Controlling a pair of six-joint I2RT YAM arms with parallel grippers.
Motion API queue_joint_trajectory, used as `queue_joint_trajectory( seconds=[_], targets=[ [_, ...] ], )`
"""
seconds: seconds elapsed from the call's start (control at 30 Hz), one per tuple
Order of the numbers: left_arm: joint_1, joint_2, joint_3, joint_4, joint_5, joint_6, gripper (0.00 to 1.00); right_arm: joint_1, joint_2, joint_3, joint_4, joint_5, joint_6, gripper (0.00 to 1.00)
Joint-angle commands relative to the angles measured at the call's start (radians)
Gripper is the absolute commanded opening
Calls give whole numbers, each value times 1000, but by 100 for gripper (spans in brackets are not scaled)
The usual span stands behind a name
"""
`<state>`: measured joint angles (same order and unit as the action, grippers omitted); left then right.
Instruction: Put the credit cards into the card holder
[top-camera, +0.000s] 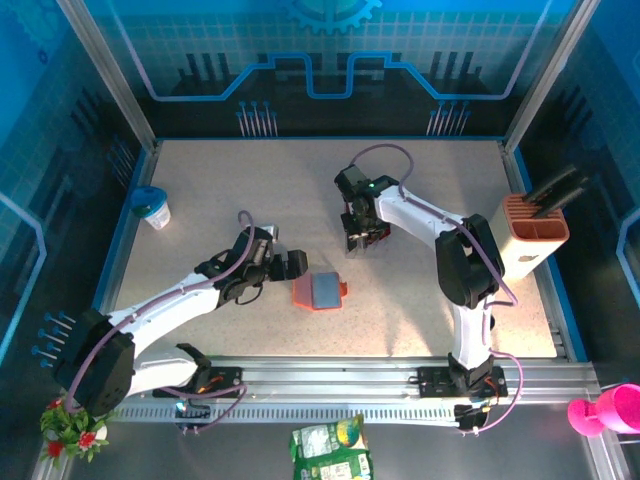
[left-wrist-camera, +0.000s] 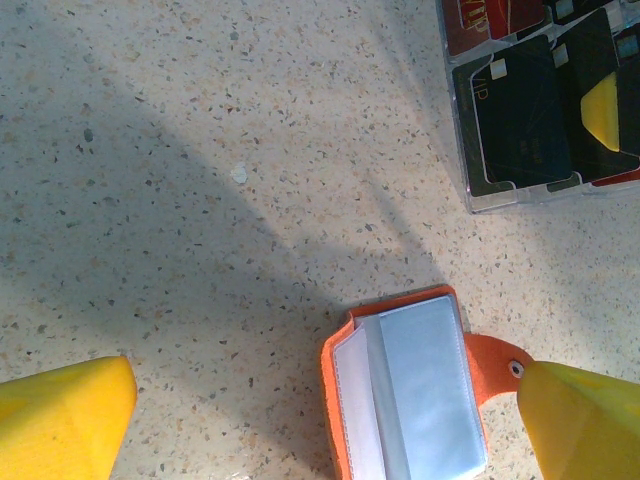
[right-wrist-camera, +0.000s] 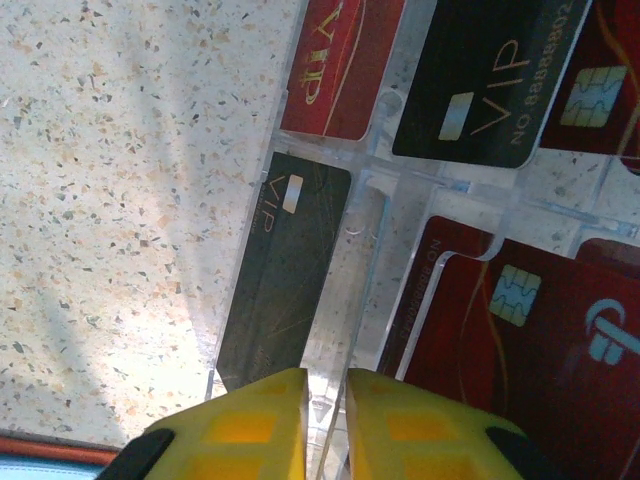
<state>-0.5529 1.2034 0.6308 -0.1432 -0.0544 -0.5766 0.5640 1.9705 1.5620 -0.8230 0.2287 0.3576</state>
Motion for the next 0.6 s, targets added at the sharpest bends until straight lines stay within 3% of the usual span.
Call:
queue_joint_trajectory(
  seconds=[0.0, 0.23, 0.57],
  targets=[
    [-7, -1, -14, 16, 21, 12, 99, 10, 7, 29, -37, 15, -5, 16],
    [-6, -1, -14, 14, 21, 15, 99, 8, -11, 45, -48, 30, -14, 16],
    [-7, -5, -4, 0, 22, 25, 99, 8, -36, 65, -58, 23, -22, 0]
  ],
)
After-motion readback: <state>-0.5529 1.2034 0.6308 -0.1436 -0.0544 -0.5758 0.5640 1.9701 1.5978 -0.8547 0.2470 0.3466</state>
